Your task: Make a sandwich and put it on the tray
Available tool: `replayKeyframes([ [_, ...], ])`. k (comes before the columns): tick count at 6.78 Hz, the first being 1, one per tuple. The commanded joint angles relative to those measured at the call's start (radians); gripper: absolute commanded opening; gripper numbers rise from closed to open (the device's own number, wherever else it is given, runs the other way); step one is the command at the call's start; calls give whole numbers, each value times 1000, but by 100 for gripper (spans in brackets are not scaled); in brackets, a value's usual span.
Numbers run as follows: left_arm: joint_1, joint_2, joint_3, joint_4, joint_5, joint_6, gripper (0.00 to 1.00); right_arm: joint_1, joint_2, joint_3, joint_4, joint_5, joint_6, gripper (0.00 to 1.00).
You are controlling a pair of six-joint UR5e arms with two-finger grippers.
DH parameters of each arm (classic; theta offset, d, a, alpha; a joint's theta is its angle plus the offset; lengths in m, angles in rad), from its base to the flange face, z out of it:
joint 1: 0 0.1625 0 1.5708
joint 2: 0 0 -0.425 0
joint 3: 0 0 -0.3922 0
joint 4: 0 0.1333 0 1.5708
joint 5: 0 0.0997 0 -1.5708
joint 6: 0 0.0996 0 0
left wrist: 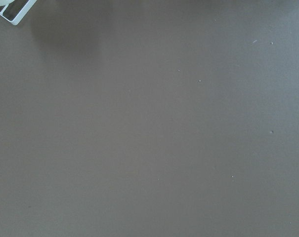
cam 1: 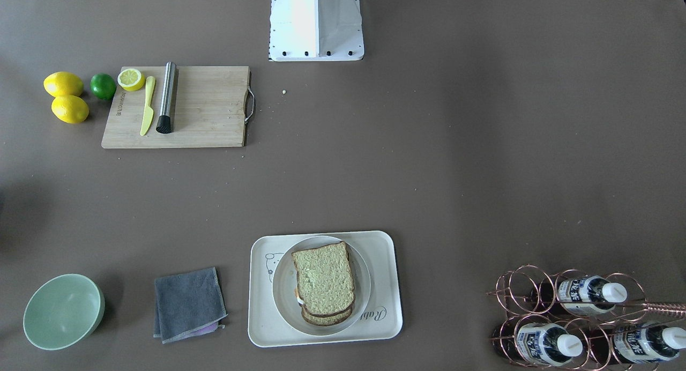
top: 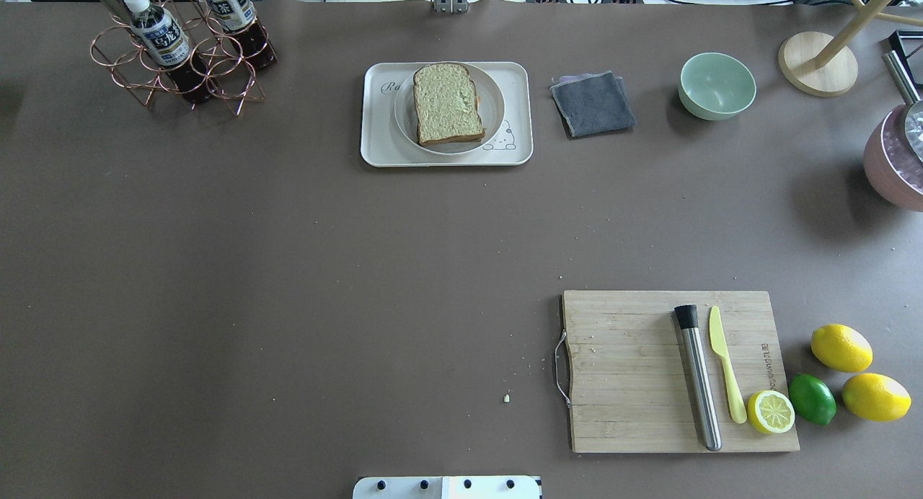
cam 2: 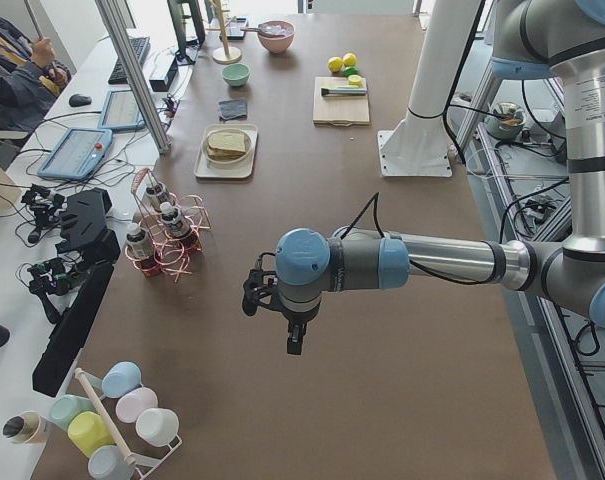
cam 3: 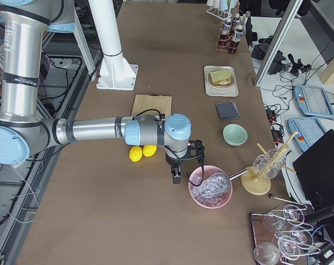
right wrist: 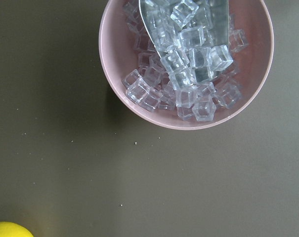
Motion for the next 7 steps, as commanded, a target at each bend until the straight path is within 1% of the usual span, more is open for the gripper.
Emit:
replayKeyframes([
  [1, -2, 0, -2, -2, 0, -1, 97, 0, -1, 1, -1, 3, 2, 100],
  [2, -21, 1, -2, 0, 1, 1, 97, 0, -3, -1, 1, 10, 2, 100],
  [7, -20, 0, 5, 0, 0, 4, 97, 0, -4, 1, 1, 12, 3, 100],
])
